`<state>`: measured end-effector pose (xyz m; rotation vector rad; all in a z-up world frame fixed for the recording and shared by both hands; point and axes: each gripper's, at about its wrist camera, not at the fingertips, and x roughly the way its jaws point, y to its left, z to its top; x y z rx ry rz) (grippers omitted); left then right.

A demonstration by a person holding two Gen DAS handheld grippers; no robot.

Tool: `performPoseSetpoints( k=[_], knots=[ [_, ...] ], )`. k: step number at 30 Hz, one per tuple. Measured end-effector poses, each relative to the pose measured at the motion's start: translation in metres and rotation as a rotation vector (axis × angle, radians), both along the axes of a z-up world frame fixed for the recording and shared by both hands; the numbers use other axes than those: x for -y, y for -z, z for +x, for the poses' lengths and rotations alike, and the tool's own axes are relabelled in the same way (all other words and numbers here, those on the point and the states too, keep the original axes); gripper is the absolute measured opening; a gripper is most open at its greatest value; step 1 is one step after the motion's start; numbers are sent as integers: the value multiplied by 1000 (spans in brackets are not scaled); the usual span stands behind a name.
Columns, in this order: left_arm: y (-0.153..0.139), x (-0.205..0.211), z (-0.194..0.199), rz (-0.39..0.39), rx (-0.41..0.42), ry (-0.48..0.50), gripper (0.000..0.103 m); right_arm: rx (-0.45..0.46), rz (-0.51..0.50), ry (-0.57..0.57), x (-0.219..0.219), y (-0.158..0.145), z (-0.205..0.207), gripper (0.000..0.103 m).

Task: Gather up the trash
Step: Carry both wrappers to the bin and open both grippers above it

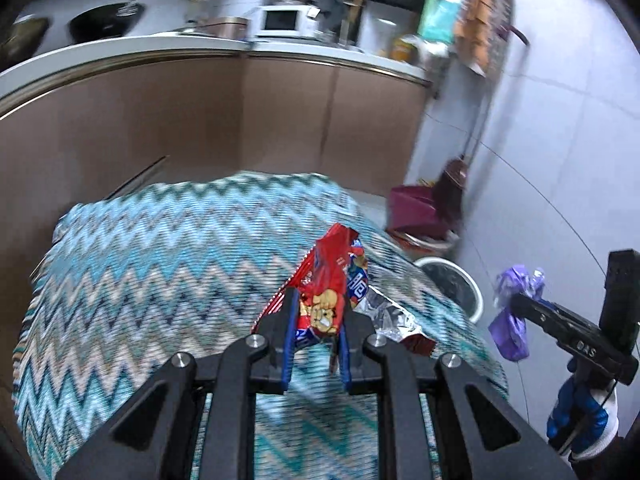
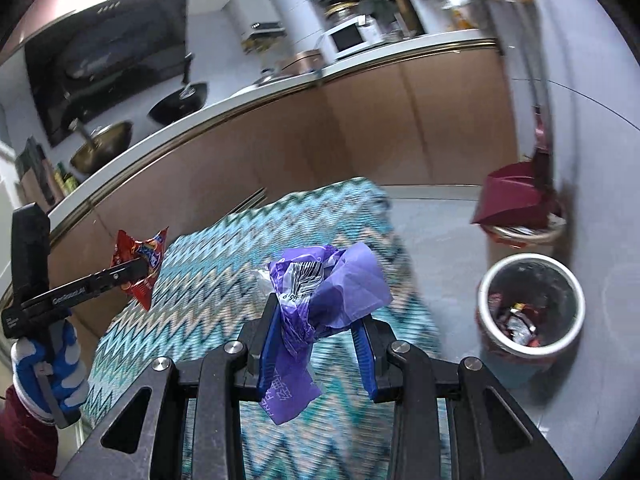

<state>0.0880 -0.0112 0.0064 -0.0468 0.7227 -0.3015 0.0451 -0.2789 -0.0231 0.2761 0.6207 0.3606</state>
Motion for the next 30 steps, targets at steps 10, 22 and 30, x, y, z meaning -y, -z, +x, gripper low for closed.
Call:
performPoseSetpoints(
  k=[10, 22, 30],
  knots=[
    [33, 156, 43, 99, -92, 301, 16, -89, 81, 248, 103, 63, 3, 32],
    [101, 316, 160, 161, -190, 445, 17, -195, 107, 432, 187, 127, 62, 32],
    [148, 380, 227, 145, -256, 449, 21, -234, 54, 497, 225, 157, 128, 34]
  ],
)
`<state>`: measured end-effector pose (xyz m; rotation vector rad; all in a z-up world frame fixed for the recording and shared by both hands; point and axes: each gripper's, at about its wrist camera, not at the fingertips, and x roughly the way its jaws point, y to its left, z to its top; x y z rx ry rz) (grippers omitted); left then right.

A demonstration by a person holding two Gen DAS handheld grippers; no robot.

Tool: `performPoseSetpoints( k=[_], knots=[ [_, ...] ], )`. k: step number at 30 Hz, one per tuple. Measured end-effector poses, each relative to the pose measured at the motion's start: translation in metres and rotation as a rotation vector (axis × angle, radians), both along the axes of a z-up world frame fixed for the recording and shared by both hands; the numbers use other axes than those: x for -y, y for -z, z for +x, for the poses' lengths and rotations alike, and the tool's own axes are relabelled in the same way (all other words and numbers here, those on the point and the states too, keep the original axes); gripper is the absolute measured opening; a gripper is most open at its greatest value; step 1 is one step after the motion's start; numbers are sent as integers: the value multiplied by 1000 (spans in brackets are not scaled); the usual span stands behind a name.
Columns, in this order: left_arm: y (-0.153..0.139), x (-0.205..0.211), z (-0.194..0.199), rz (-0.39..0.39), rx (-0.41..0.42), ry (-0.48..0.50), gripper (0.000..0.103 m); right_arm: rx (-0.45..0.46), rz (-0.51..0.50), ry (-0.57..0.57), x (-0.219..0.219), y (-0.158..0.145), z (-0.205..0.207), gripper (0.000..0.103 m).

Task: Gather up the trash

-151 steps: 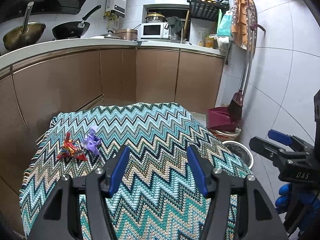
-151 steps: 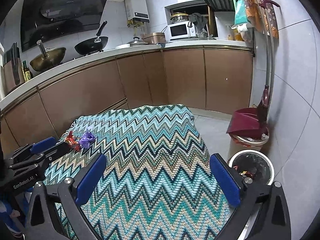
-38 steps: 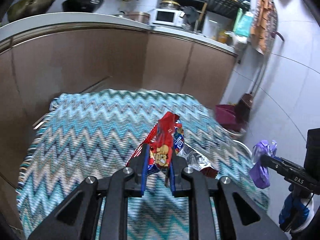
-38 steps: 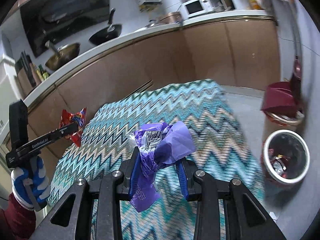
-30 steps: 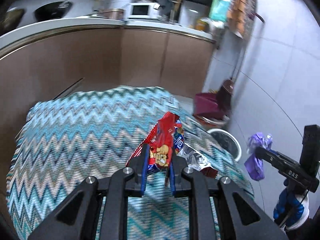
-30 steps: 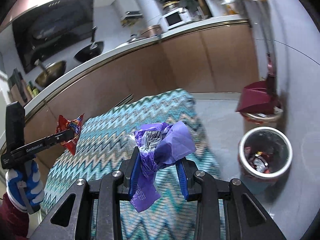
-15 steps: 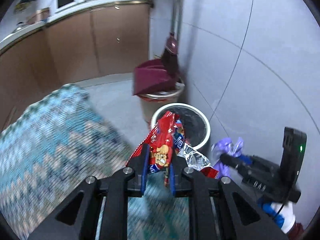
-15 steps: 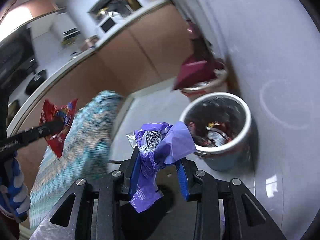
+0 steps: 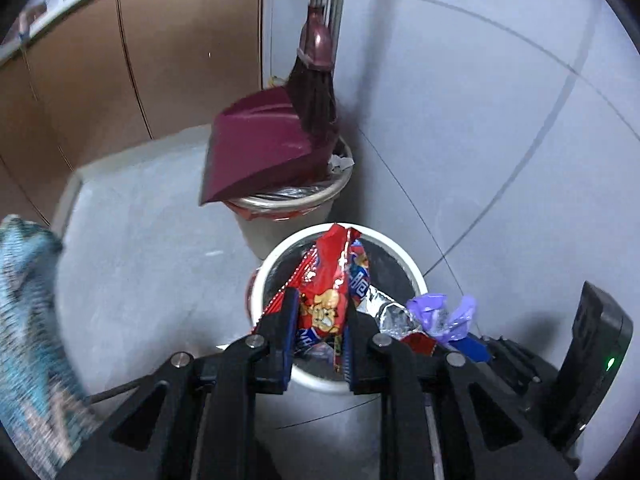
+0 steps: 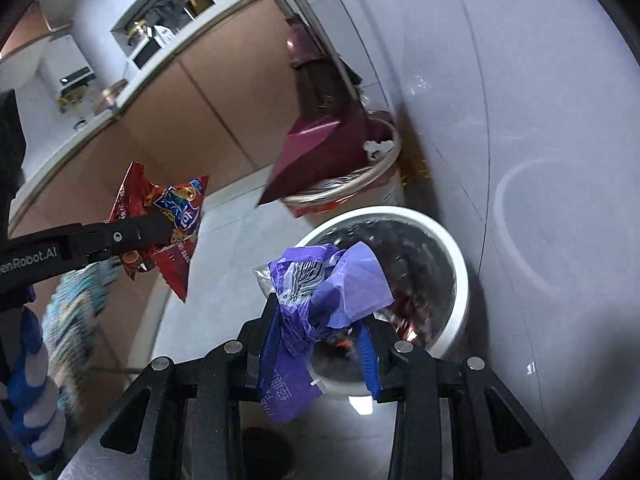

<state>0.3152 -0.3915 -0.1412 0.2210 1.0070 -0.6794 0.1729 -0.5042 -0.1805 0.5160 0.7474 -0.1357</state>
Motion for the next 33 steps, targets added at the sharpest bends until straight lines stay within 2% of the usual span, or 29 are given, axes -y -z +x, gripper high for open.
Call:
performPoseSetpoints(
  k=[3, 5, 7, 13, 22, 29, 30, 32, 33],
  knots=[
    [16, 15, 19, -13, -35, -9, 28, -37, -33, 9, 10, 13, 18, 36],
    [25, 21, 29, -21, -66, -16, 39, -62, -48, 13, 13, 19, 24, 43],
    [30, 23, 34, -32, -80, -22, 40, -83, -63, 16, 17, 26, 28, 54],
    [22, 13, 30, -77, -89, -28, 41, -108, -70, 28, 23, 29, 29, 59],
    [-23, -15, 7, -117, -39, -57, 41, -60, -127, 44, -6, -13, -4, 65],
    [-70, -68, -40, -138, 52, -103, 41, -12, -164, 41, -34, -60, -40, 68],
    [-75, -76, -48, -134, 69, -112, 42, 2, -172, 33, -41, -70, -46, 70],
    [-88, -98, -66, -122, 114, -144, 51, 22, -180, 20, -51, -84, -52, 74],
    [-94, -107, -73, -122, 133, -155, 51, 33, -184, 12, -58, -93, -56, 76]
  ],
)
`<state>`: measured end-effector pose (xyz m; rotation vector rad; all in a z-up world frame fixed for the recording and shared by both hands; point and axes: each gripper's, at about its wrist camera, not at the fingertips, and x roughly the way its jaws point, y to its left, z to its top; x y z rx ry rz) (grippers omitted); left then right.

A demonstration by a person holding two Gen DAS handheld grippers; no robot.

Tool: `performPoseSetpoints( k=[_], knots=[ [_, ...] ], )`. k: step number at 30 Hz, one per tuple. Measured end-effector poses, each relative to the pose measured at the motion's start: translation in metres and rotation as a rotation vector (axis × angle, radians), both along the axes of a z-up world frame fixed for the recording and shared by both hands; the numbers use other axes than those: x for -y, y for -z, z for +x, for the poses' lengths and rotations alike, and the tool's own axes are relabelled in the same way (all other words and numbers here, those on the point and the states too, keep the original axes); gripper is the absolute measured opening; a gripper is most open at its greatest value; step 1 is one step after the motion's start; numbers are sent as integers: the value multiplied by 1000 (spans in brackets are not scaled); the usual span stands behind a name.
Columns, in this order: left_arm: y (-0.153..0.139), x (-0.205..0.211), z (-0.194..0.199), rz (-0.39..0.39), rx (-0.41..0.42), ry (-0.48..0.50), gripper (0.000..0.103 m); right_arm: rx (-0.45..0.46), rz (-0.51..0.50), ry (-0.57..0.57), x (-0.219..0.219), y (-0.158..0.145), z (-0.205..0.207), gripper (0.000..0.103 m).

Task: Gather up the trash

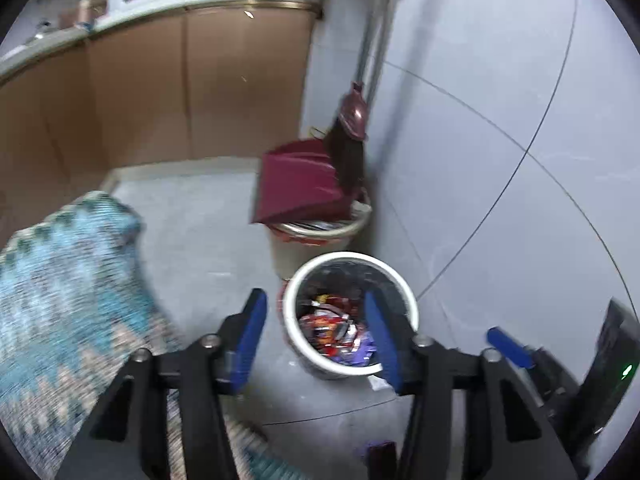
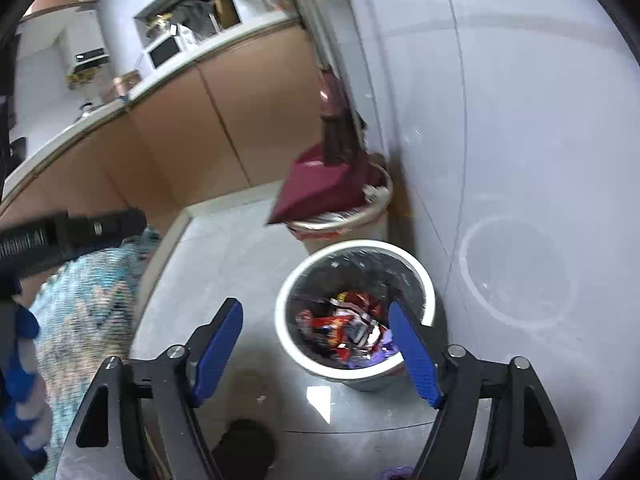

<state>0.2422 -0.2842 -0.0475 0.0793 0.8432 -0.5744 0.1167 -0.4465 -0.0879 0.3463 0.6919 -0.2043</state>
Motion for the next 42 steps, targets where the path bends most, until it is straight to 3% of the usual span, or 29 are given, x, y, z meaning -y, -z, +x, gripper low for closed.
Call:
performPoseSetpoints(
  k=[11, 13, 20, 30, 42],
  knots=[
    [-52, -116, -91, 42, 204, -173, 55, 102, -77, -145, -93, -67, -37, 89],
    [-56, -133, -102, 46, 226, -202, 56, 113, -103, -168, -109, -76, -41, 95],
    [-66, -186, -128, 43, 274, -289, 58, 146, -171, -228, -151, -97, -51, 103],
    [-70, -219, -150, 49, 319, -351, 61, 150, -243, -260, -184, -103, -55, 103],
    [-71, -236, -154, 70, 358, -420, 74, 168, -327, -250, -199, -107, -57, 103]
  ],
)
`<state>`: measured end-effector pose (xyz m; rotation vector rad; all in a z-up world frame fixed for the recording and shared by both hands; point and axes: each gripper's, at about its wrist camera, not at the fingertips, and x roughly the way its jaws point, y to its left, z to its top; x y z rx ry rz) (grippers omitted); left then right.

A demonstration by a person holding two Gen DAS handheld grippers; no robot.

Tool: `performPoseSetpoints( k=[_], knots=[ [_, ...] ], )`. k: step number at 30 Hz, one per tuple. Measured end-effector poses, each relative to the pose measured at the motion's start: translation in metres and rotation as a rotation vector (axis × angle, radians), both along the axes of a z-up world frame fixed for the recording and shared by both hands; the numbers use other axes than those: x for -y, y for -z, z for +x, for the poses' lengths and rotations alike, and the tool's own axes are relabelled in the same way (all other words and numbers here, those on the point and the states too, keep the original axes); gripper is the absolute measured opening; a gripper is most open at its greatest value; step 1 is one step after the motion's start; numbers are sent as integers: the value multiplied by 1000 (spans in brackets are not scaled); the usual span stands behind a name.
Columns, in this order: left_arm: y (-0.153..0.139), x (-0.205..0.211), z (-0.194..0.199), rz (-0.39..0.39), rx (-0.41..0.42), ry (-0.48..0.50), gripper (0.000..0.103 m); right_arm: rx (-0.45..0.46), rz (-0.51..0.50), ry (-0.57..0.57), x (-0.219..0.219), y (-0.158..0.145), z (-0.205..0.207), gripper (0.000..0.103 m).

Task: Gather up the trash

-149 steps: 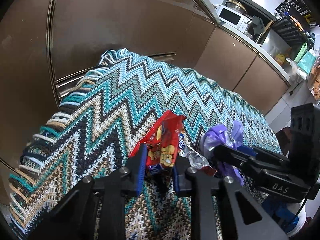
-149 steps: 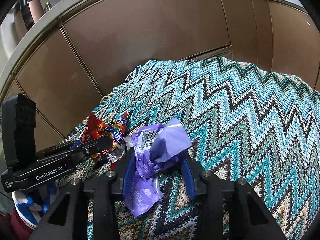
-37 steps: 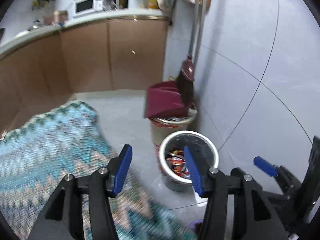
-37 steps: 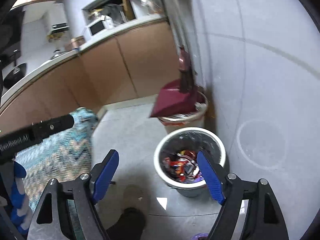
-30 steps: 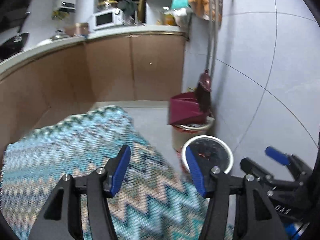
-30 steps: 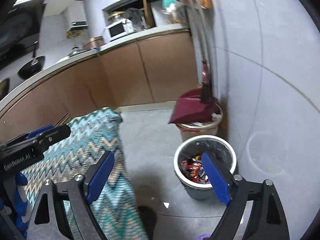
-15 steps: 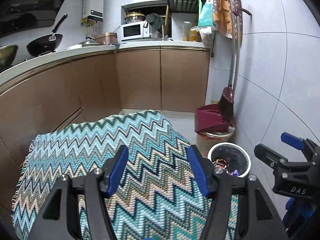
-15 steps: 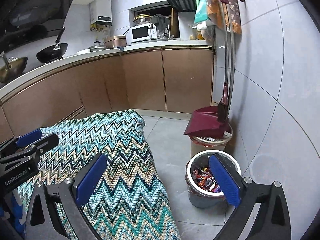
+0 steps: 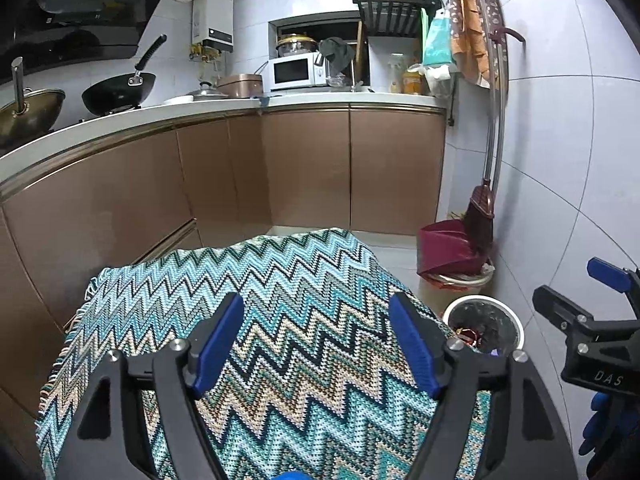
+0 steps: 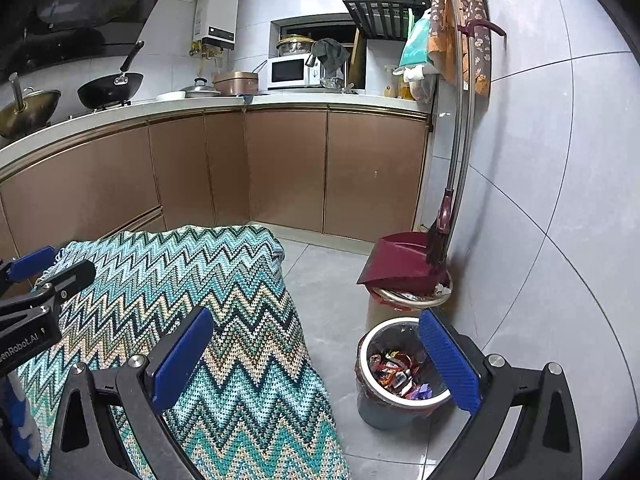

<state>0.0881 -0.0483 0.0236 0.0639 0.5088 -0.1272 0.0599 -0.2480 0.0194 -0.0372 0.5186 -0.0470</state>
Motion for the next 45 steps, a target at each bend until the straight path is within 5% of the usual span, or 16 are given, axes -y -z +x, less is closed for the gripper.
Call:
performPoseSetpoints(
  k=[45],
  knots=[
    [-19, -28, -19, 15, 78, -104, 77, 80, -50, 22, 10, -26, -17, 103]
  ],
)
